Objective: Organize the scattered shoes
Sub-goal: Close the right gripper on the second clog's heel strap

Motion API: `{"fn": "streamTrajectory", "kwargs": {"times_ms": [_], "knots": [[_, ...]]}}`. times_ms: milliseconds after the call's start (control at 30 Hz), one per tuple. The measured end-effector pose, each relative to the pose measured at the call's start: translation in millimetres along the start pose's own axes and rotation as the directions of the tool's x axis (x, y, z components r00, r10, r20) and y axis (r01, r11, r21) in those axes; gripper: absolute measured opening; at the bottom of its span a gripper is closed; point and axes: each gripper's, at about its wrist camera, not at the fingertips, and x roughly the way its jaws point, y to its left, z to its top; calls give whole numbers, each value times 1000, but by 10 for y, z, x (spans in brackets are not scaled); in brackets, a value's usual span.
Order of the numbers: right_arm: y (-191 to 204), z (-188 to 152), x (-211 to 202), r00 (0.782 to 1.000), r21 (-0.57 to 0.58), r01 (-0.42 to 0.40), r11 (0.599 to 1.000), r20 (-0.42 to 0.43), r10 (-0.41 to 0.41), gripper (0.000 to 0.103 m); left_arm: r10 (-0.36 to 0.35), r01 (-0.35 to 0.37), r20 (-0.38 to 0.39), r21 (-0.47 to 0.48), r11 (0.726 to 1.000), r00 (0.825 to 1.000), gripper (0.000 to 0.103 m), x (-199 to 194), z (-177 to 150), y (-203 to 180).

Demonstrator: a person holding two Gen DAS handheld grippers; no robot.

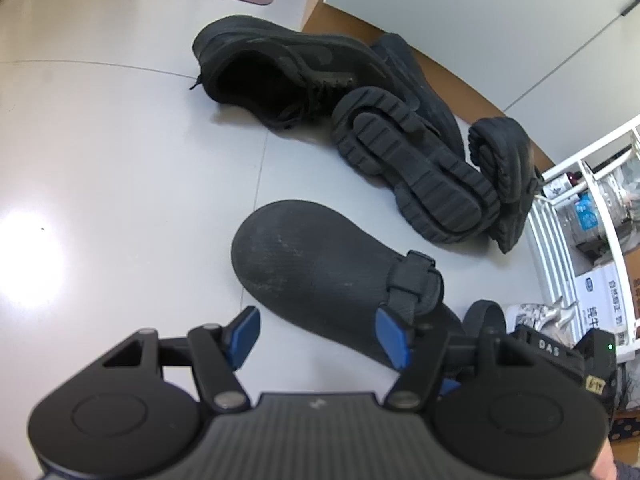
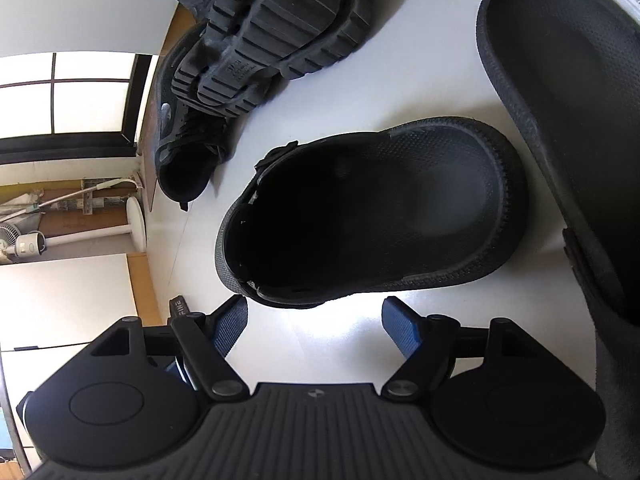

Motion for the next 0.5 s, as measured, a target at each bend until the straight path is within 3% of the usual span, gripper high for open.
{"fn": "streamTrajectory", "kwargs": {"times_ms": [400, 500], "knots": [[37, 61, 118, 1000, 40, 24, 999, 19, -24, 73, 2, -2, -6, 10, 1000, 1000, 67, 11, -8, -18], [98, 79, 115, 1000, -6, 14, 1000, 26, -14, 62, 3, -3, -8, 13, 1000, 1000, 67, 17, -12, -30]]}}
